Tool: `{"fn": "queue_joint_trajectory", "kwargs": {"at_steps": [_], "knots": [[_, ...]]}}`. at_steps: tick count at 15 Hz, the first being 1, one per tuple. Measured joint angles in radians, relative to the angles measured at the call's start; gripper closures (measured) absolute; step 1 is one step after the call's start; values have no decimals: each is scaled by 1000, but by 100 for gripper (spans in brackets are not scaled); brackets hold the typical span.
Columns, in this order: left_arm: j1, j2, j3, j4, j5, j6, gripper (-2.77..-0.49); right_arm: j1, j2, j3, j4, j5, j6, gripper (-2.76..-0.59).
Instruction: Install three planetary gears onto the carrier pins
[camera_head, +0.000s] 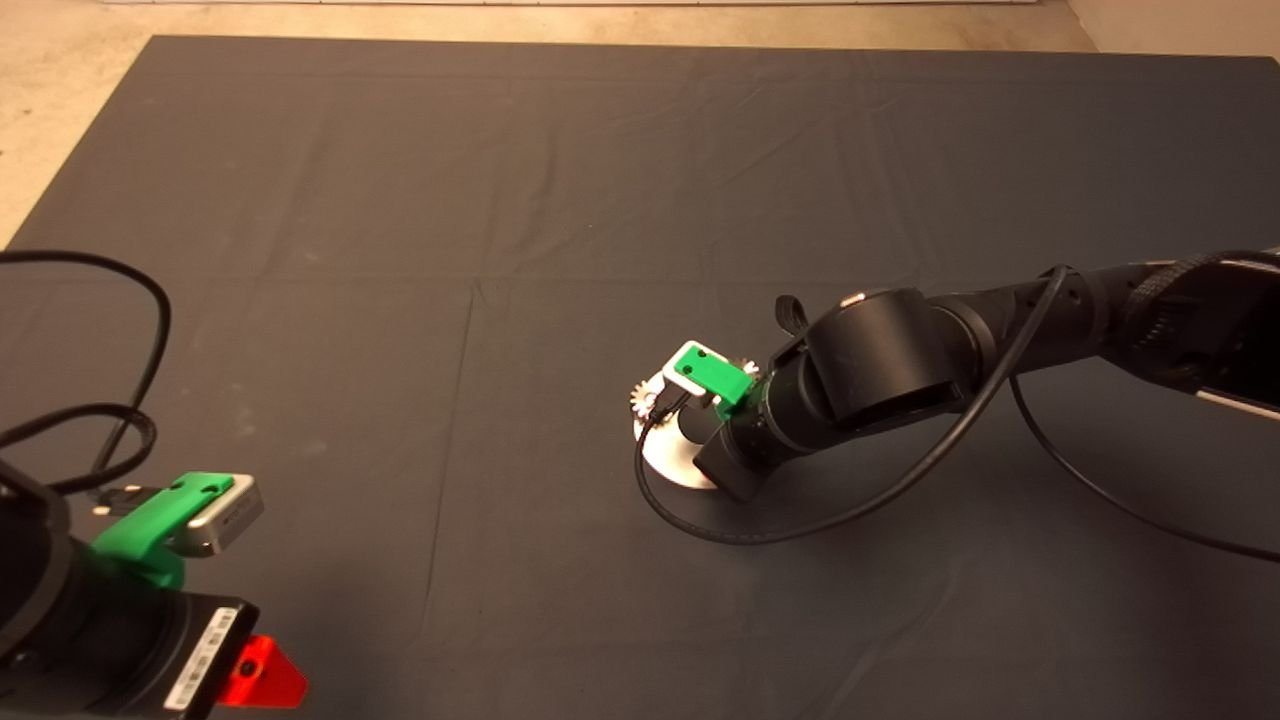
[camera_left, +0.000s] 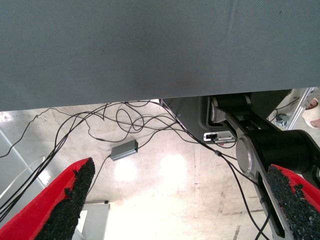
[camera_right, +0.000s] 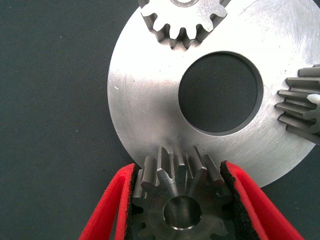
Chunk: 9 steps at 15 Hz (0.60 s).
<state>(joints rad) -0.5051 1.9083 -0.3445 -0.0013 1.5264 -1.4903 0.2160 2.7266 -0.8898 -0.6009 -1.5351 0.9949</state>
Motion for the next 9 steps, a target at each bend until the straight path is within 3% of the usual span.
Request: {"fn": "queue_joint_trajectory", "kwargs": {"at_steps": [9], "knots": [[0,-1,0,0,0,0,-248,3,13,-17,6,-3,-26,-101]]}}
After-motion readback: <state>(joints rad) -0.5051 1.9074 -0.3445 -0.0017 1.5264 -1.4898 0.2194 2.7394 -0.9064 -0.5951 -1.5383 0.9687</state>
